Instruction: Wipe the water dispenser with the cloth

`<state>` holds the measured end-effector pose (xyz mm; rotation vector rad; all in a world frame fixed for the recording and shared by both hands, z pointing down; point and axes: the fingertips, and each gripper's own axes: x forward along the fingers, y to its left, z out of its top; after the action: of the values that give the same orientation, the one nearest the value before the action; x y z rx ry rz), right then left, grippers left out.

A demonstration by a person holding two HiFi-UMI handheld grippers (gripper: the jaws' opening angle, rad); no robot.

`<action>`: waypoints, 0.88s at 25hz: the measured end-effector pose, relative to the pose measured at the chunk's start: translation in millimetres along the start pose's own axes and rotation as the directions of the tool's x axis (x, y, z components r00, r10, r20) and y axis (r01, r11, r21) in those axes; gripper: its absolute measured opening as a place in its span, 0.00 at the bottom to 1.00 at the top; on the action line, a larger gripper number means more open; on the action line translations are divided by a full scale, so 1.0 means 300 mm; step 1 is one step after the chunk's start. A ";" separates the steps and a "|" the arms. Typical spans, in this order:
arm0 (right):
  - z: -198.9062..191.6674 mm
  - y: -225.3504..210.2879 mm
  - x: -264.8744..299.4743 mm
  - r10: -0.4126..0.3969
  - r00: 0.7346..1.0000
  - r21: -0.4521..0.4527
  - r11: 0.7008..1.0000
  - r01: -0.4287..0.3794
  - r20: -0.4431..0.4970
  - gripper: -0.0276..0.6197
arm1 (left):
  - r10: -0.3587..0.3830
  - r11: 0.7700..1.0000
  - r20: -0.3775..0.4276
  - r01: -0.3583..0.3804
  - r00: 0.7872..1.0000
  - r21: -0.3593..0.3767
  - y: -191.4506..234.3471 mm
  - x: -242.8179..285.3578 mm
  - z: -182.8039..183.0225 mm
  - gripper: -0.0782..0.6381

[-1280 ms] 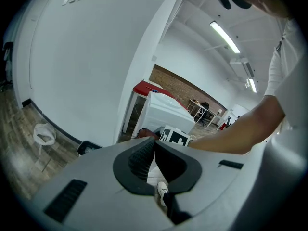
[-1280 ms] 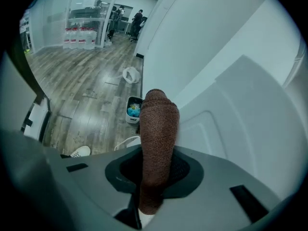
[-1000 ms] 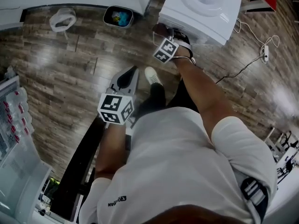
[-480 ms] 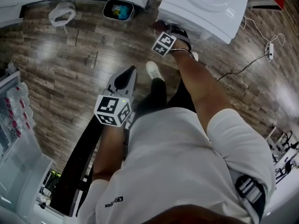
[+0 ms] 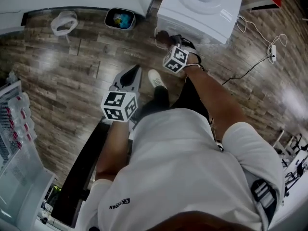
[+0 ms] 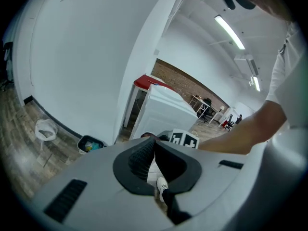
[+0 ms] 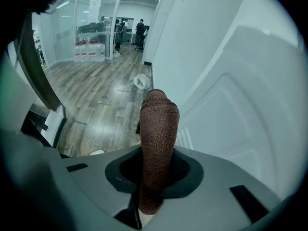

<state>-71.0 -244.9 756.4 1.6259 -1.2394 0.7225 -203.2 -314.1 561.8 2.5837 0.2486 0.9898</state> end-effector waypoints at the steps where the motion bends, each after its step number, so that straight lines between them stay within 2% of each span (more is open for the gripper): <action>1: 0.009 -0.002 -0.066 0.003 1.000 0.017 1.000 -0.004 0.031 0.15 | -0.009 1.000 0.006 0.009 1.000 0.003 -0.012 0.009 0.015 0.11; 5: 0.054 -0.041 -0.350 -0.023 0.990 0.091 0.996 0.010 0.137 0.15 | -0.035 0.999 0.030 0.035 0.999 0.023 -0.037 0.046 0.078 0.11; 8: 0.048 -0.113 -0.547 -0.117 0.979 0.110 0.989 0.099 0.165 0.15 | -0.065 0.998 0.051 0.064 0.997 0.022 -0.062 0.060 0.116 0.11; 12: -0.020 -0.231 -0.722 -0.251 0.958 0.134 0.963 0.233 0.140 0.15 | -0.112 0.993 0.058 0.110 0.992 0.051 -0.113 0.070 0.147 0.11; 15: -0.069 -0.302 -0.782 -0.315 0.943 0.147 0.943 0.298 0.110 0.15 | -0.132 0.989 0.044 0.129 0.990 0.067 -0.138 0.088 0.152 0.11; 17: -0.094 -0.325 -0.790 -0.341 0.936 0.120 0.936 0.330 0.087 0.15 | -0.143 0.988 0.039 0.140 0.989 0.071 -0.150 0.094 0.151 0.11; 22: -0.144 -0.340 -0.716 -0.349 0.936 0.058 0.936 0.347 0.036 0.15 | -0.158 0.984 0.032 0.155 0.987 0.088 -0.177 0.104 0.150 0.11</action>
<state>-38.8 -115.4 555.0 1.8508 -0.9333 0.4983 -151.6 -268.5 529.1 2.6093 0.4861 0.8903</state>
